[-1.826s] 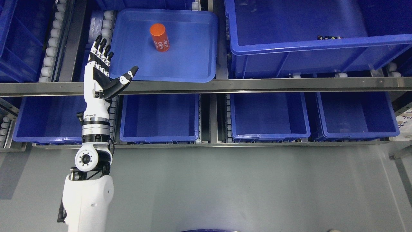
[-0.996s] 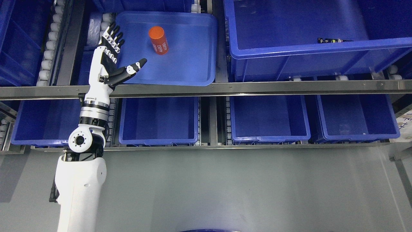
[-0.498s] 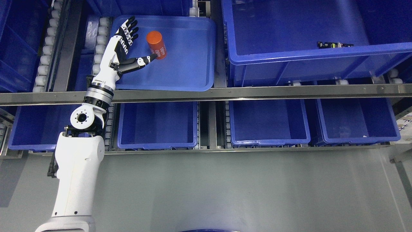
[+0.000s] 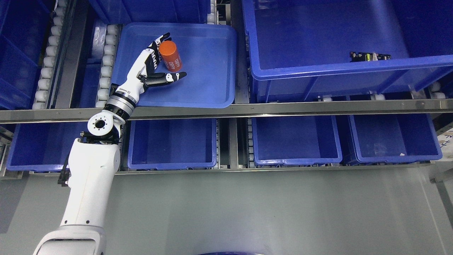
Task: Grab orange capacitor from left shelf to right desk
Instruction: 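Close the left hand fingers around the orange capacitor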
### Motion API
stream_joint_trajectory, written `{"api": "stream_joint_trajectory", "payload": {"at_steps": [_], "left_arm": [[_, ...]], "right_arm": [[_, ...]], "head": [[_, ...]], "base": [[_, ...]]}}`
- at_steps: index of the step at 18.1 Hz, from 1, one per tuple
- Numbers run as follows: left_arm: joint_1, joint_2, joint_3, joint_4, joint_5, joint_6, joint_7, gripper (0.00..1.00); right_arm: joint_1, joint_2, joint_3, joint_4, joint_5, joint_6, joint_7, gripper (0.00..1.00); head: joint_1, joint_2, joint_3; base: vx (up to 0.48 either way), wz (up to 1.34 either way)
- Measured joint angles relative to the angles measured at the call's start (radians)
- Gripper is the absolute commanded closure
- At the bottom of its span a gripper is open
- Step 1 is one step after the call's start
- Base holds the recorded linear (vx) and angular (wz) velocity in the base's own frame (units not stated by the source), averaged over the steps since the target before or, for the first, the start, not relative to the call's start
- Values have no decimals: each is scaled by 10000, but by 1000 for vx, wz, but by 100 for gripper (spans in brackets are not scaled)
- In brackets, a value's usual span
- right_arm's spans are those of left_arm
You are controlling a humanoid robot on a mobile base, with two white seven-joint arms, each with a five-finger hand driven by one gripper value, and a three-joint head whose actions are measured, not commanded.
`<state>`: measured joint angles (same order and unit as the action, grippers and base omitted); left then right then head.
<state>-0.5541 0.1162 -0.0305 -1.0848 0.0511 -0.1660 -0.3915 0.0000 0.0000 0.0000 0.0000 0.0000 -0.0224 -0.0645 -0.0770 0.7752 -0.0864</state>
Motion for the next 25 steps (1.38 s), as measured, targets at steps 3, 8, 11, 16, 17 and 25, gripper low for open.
{"api": "stream_joint_trajectory", "payload": {"at_steps": [3,8,11,16,17,25], "left_arm": [[-241,-23,-101,354,-30,14,-17,4],[-533,-67,-207,847,-41,-39,-18,21],[-607,-102,-233,1037,-37,-159,-28,35],[-646,-220,-61,1294,-27,-403,-51,76],[-634,-254,-25,1352,-27,-561,-51,80],[-589,-572,472,1707,3,-1618,-112,99]], "right_arm": [[0,0,0,0,0,0,0,0],[0,0,0,0,0,0,0,0],[0,0,0,0,0,0,0,0],[0,0,0,0,0,0,0,0],[0,0,0,0,0,0,0,0],[1,0,0,0,0,0,0,0]], "head": [[0,0,0],[0,0,0],[0,0,0],[0,0,0],[0,0,0],[0,0,0]], "base": [[22,0],[3,0],[0,0],[0,0],[0,0],[0,0]]}}
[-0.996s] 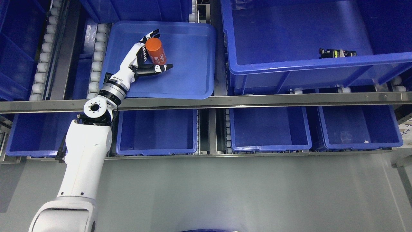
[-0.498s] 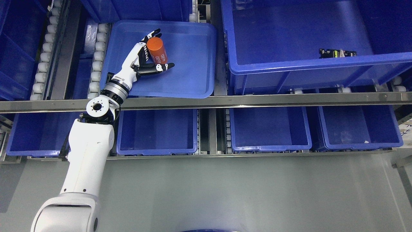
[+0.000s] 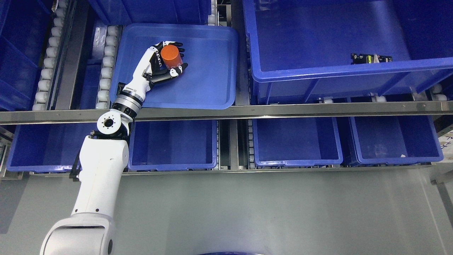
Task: Grab orange capacitor from left shelf to right desk
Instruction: 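Close the left hand fingers around the orange capacitor, then lift the orange capacitor up out of the blue tray with left hand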
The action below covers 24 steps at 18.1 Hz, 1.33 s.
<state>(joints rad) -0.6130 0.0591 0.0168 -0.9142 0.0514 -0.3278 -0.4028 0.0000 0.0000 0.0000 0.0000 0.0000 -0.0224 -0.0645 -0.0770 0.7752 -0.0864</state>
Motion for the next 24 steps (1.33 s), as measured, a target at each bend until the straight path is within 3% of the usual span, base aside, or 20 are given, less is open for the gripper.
{"api": "stream_joint_trajectory", "payload": {"at_steps": [10,15,18,21,24], "left_arm": [[25,-379,543,218,51,-725,-2,99],[-8,-462,895,-308,561,-1106,-78,99],[-112,-493,994,-652,1130,-2272,126,99],[-117,-515,900,-906,1511,-3657,1213,98],[106,-534,705,-1292,1728,-4293,2219,98]], "right_arm": [[0,0,0,0,0,0,0,0],[0,0,0,0,0,0,0,0],[-1,0,0,0,0,0,0,0],[-1,0,0,0,0,0,0,0],[-1,0,0,0,0,0,0,0]], "head": [[0,0,0],[0,0,0],[0,0,0],[0,0,0],[0,0,0]], "base": [[0,0],[0,0],[0,0],[-13,13],[-37,3]]}}
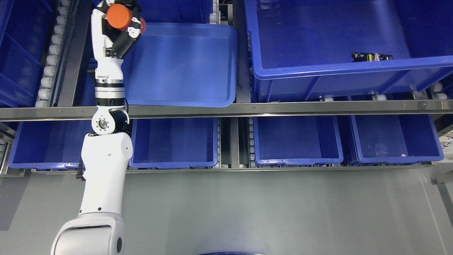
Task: Grab orange capacitor from left shelf to right desk
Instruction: 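Lift the orange capacitor up out of the blue tray with left hand, then carry the capacitor in the left hand while turning toward the steel table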
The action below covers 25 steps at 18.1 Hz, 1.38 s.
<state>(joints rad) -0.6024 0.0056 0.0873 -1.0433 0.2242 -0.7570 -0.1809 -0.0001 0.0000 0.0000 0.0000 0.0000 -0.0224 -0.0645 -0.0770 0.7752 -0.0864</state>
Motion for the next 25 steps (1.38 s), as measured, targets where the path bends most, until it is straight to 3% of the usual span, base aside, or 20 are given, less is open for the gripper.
{"api": "stream_joint_trajectory", "payload": {"at_steps": [7,25], "left_arm": [[1751,-27,-416,-1550,169,-281,442,98],[5499,-49,-1263,-5457,289,721,545,97]], "right_arm": [[2,0,0,0,0,0,-1,0],[-1,0,0,0,0,0,0,0]], "head": [[0,0,0],[0,0,0]], "base": [[-80,1],[-139,114]]}}
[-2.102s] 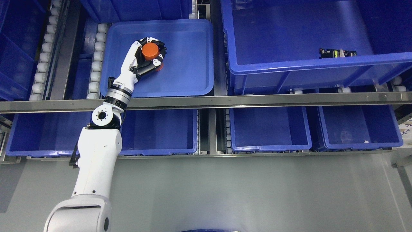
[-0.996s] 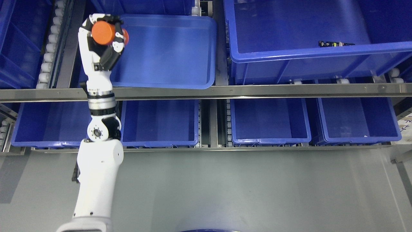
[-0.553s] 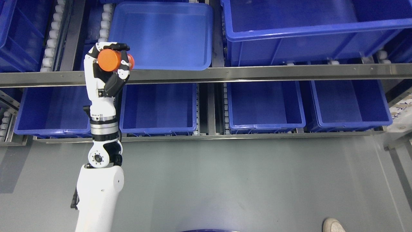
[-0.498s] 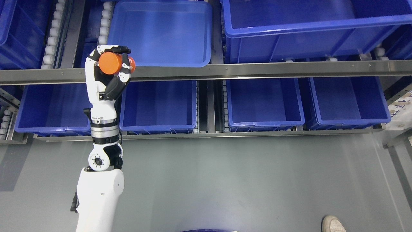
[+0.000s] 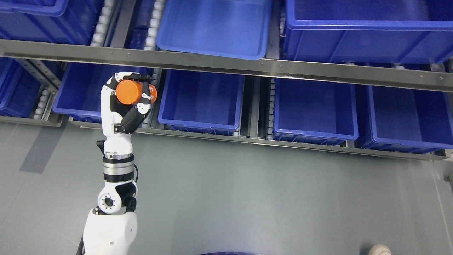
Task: Grab orange capacitor from left shelf to right desk
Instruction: 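Carry the capacitor in the left hand while turning toward the steel table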
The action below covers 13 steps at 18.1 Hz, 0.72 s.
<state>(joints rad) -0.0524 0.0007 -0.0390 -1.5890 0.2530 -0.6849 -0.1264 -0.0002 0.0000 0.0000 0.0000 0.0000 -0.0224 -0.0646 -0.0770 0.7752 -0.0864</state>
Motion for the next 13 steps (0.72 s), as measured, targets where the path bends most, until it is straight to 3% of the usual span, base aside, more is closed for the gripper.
{"api": "stream_joint_trajectory", "payload": {"at_steps": [7,13], "left_arm": [[391,-4,-445,-639,13,11,2,97],[485,-6,-914,-941,16,32,-3,97]], "right_arm": [[19,-5,-2,0,0,15,-5,0],[0,-7,-1,0,0,47,-5,0]], "head": [[0,0,0],[0,0,0]], "base": [[-29,-2],[-19,-715]]}}
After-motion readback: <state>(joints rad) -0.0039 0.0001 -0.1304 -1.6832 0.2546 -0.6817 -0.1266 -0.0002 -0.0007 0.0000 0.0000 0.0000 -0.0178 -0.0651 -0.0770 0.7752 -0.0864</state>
